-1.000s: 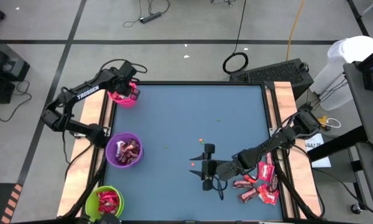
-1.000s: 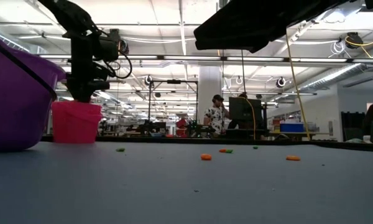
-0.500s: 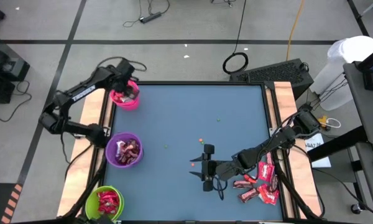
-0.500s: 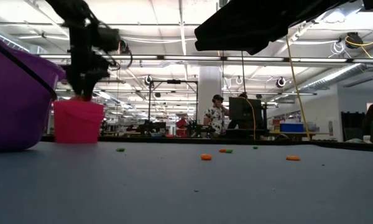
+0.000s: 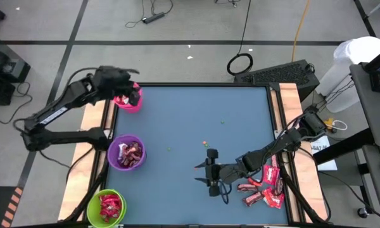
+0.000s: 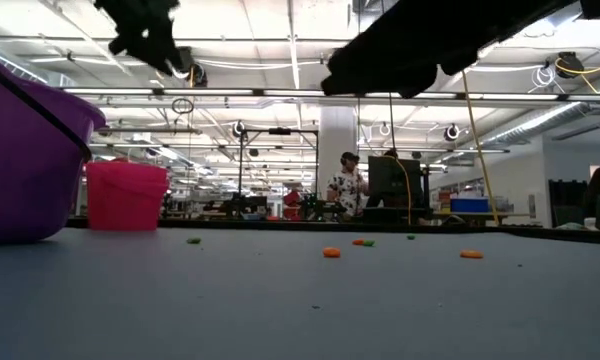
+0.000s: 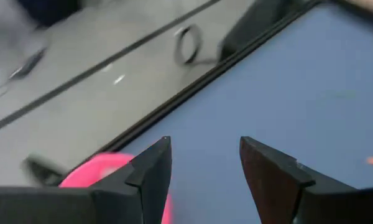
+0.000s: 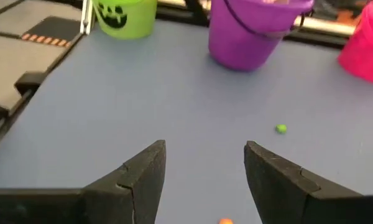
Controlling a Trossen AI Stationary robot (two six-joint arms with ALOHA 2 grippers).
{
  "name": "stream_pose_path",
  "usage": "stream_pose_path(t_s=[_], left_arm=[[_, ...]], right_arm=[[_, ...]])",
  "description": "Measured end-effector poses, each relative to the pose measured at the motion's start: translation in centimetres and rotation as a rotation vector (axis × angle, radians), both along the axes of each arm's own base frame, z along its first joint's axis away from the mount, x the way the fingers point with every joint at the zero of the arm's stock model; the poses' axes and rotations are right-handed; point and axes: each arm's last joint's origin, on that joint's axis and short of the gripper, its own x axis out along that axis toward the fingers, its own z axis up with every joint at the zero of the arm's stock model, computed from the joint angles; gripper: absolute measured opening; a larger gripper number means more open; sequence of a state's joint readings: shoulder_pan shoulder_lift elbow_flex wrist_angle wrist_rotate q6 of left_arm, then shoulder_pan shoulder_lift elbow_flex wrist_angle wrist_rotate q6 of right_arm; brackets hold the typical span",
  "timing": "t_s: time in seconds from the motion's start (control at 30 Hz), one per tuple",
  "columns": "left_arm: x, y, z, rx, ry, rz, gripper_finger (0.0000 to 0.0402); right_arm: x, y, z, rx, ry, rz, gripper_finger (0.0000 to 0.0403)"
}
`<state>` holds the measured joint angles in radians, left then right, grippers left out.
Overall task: Organize candy in baskets
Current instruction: Put the brown chocolate into the violet bucket
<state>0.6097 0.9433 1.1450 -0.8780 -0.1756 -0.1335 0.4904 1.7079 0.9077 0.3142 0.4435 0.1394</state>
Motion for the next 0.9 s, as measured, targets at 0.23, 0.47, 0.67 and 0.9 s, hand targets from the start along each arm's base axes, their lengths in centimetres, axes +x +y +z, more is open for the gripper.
stream_pose_path(t_s=[0.23, 0.47, 0.67, 0.9], left_arm=[[1.4, -4.4, 0.3, 0.049, -0.176, -0.297, 0.0196], [3.9, -8.1, -3.7, 0.008, -0.265, -0.514, 0.0196], [5.7, -11.1, -6.2, -0.032, -0.368, -0.653, 0.0196], [6.7, -13.2, -7.3, -0.071, -0.385, -0.735, 0.0196]], right_arm=[[-2.6, -0.7, 2.8, 0.126, 0.104, -0.023, 0.0205], [-6.6, -0.3, 4.1, 0.444, 0.378, -0.048, 0.0205], [-9.7, 1.5, 3.1, 0.708, 0.745, -0.119, 0.0205], [-12.9, 2.8, 1.9, 0.714, 0.996, -0.306, 0.0205]])
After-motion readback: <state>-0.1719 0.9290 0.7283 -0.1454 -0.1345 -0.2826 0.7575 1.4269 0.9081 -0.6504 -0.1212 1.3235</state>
